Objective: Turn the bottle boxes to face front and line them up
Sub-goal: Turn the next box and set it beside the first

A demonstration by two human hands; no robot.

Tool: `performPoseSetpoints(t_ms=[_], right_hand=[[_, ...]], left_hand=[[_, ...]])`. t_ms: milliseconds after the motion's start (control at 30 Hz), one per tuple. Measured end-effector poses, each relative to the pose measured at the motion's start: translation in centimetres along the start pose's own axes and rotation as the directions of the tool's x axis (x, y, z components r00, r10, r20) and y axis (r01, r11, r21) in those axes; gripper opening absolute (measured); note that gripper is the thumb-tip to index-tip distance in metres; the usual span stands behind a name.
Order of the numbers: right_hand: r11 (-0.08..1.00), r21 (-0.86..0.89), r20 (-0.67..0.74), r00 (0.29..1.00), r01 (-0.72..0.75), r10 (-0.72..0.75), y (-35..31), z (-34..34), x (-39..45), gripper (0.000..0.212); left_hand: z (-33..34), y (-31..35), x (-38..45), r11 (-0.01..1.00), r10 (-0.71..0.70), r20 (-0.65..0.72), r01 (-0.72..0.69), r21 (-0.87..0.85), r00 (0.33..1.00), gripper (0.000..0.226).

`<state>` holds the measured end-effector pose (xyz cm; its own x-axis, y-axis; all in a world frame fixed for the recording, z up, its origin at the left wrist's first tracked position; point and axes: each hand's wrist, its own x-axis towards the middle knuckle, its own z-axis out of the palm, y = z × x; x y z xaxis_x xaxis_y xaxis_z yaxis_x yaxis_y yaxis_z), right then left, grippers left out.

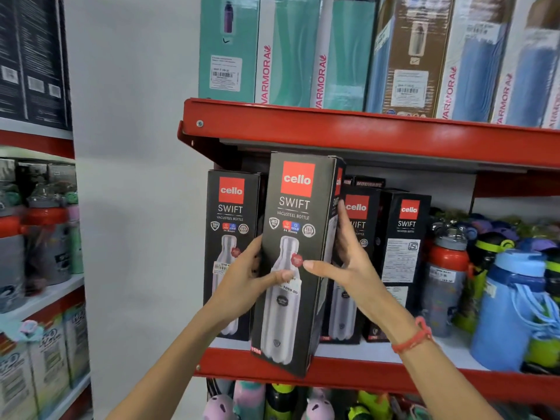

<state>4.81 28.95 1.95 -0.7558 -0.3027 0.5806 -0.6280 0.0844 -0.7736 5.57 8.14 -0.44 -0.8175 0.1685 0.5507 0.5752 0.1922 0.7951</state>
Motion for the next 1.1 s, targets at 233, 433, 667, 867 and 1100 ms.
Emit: performPoseSetpoints(t_ms=[233,433,667,867,1100], right_hand=[[0.944,-0.327,0.064,0.996,-0.036,0.06,-0.6,-0.3,3.3,0.102],[0.863,-0.499,-0.066,0.996,-0.08,0.055,1.9,1.5,3.8,0.1],[0.825,-0.553,-0.224,0.974,-0.117,-0.012,3.9,2.1,4.1,0.099],[0.82,-0.571,-0.325,0.926,-0.032,-0.19,3.9,0.6,2.8,0.048],[0.804,-0.591,-0.676,0.582,-0.062,-0.451,4.0,-5.5,1.7,0.027]], left_hand=[[1.8,-0.6,0.8,0.995,-0.006,-0.225,0.029,0.1,0.974,0.071],[3.5,-1.5,2.5,0.93,-0.049,-0.364,0.175,0.322,0.93,0.073],[4.7,-2.0,4.0,0.838,-0.066,-0.404,0.271,0.474,0.912,0.067],[5.5,-1.9,3.3,0.809,0.038,-0.412,0.214,0.548,0.91,0.071],[10.2,0.1,3.6,0.623,0.509,-0.225,-0.174,0.763,0.831,0.041]])
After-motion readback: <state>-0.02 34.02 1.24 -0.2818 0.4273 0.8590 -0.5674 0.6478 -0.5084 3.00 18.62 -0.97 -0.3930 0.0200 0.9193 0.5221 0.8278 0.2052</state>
